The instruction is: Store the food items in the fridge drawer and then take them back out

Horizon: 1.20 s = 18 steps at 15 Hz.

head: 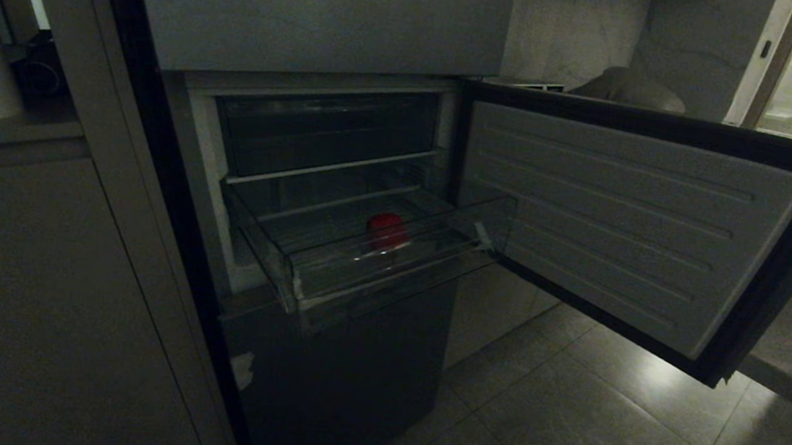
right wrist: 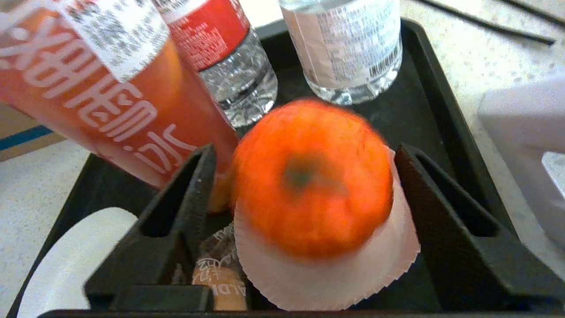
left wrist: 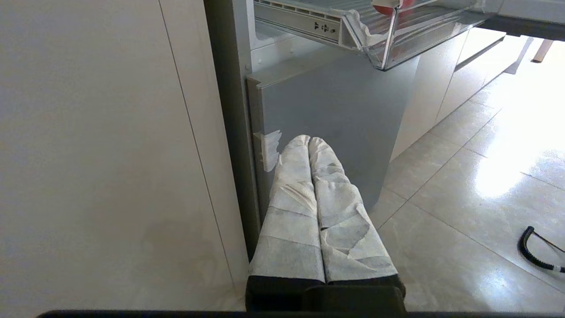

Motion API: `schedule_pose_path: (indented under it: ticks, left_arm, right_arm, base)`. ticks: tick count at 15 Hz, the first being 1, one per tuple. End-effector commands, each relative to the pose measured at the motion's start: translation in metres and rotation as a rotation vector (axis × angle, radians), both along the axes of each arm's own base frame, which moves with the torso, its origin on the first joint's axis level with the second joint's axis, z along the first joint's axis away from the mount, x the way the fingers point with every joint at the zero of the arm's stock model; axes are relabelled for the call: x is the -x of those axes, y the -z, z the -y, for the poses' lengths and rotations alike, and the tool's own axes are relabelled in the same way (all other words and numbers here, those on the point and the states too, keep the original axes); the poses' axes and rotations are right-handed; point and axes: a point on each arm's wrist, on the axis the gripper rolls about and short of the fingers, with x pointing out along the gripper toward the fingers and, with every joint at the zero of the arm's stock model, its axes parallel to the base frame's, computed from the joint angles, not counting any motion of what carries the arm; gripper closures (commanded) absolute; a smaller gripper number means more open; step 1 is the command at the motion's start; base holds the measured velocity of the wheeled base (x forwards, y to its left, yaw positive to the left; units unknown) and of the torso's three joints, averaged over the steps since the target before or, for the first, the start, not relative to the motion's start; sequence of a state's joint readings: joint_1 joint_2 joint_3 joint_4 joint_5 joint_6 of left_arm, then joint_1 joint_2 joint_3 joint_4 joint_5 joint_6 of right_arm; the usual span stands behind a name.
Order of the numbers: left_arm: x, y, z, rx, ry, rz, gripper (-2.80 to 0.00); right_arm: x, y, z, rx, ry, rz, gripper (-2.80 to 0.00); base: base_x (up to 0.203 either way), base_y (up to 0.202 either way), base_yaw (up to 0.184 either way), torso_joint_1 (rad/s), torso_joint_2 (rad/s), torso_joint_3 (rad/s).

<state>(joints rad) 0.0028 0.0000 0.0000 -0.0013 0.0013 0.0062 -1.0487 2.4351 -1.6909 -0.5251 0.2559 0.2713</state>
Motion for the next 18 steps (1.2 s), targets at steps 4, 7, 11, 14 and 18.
schedule_pose_path:
  ticks: [4,7,11,14,18]
  left_arm:
    - [0.000,0.000,0.000,0.000,-0.001,0.000,0.00]
    - [0.000,0.000,0.000,0.000,-0.001,0.000,0.00]
    - [0.000,0.000,0.000,0.000,-0.001,0.000,0.00]
    - [0.000,0.000,0.000,0.000,-0.001,0.000,0.00]
    - [0.000,0.000,0.000,0.000,-0.001,0.000,0.00]
  right_arm:
    - [0.000,-0.010,0.000,0.008,-0.003,0.009,-2.80]
    - [0.005,-0.035,-0.008,0.043,-0.002,0.031,-2.80]
    - [0.030,-0.100,-0.043,0.106,0.006,0.087,-2.80]
    - [0.063,-0.142,-0.099,0.132,0.003,0.105,0.00]
    - [0.109,-0.166,-0.191,0.148,-0.087,0.123,0.00]
  base:
    - [0.000,0.000,0.000,0.000,0.00,0.000]
    - [0.000,0.000,0.000,0.000,0.00,0.000]
    - [0.000,0.000,0.000,0.000,0.00,0.000]
    - [0.000,0.000,0.000,0.000,0.00,0.000]
    - [0.000,0.000,0.000,0.000,0.00,0.000]
